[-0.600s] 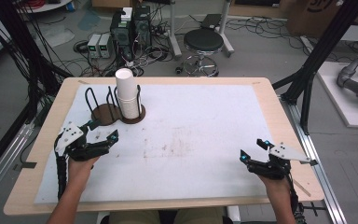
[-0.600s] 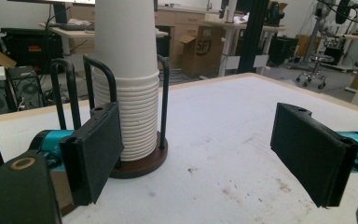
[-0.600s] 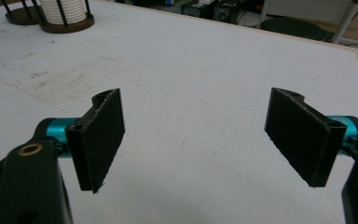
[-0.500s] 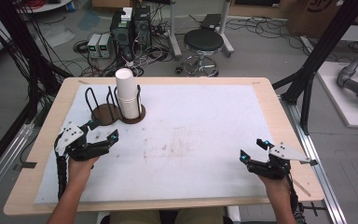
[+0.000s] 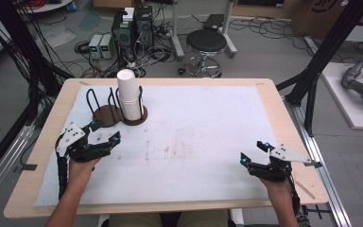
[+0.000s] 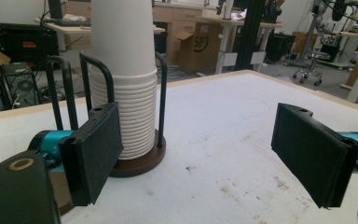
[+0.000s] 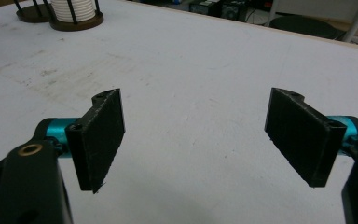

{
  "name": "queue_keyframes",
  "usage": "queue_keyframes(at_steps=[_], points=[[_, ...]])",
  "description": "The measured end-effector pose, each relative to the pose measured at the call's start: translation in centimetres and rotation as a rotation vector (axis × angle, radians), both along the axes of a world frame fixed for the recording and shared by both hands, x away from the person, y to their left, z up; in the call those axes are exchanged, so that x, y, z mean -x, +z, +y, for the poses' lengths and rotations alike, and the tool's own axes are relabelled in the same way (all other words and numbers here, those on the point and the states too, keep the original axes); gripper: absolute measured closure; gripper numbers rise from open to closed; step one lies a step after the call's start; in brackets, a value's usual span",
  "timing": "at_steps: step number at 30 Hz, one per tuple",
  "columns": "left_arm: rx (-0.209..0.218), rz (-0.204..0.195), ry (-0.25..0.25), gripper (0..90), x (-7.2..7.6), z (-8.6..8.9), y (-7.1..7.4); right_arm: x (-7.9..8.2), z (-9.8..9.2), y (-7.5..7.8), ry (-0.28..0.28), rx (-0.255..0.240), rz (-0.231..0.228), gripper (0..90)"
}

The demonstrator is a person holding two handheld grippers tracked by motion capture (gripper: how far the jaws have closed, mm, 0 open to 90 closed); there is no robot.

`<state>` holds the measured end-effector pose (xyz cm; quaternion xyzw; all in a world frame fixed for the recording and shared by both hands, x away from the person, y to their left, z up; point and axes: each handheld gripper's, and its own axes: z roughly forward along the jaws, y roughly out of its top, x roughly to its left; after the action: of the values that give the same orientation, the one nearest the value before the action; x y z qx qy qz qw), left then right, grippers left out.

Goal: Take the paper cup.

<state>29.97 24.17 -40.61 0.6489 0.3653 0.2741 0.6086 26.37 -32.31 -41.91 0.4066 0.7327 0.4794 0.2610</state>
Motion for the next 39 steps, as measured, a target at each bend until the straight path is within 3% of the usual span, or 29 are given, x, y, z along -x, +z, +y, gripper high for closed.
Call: queue_keyframes(at_steps=[10, 19, 26, 33, 39], points=[[0.028, 0.003, -0.029, 16.4, -1.3, 0.4, 1.8, 0.2, 0.3, 0.2, 0.000, 0.005, -0.008, 20.3], [0.008, -0.004, -0.062, 16.3, -4.9, 0.5, 6.2, 0.1, 0.2, 0.1, 0.003, 0.009, 0.003, 20.3], [-0.013, 0.014, -0.082, 16.3, -7.7, 0.1, 8.9, 0.3, 0.0, 0.1, -0.003, 0.005, -0.004, 20.3], [-0.029, 0.007, -0.073, 16.3, -9.7, -0.3, 10.9, 0.4, -0.1, 0.2, -0.007, 0.000, -0.005, 20.3], [-0.072, 0.052, -0.050, 16.3, -12.2, -1.0, 11.4, 0.3, 0.0, 0.2, -0.002, 0.005, -0.005, 20.3]])
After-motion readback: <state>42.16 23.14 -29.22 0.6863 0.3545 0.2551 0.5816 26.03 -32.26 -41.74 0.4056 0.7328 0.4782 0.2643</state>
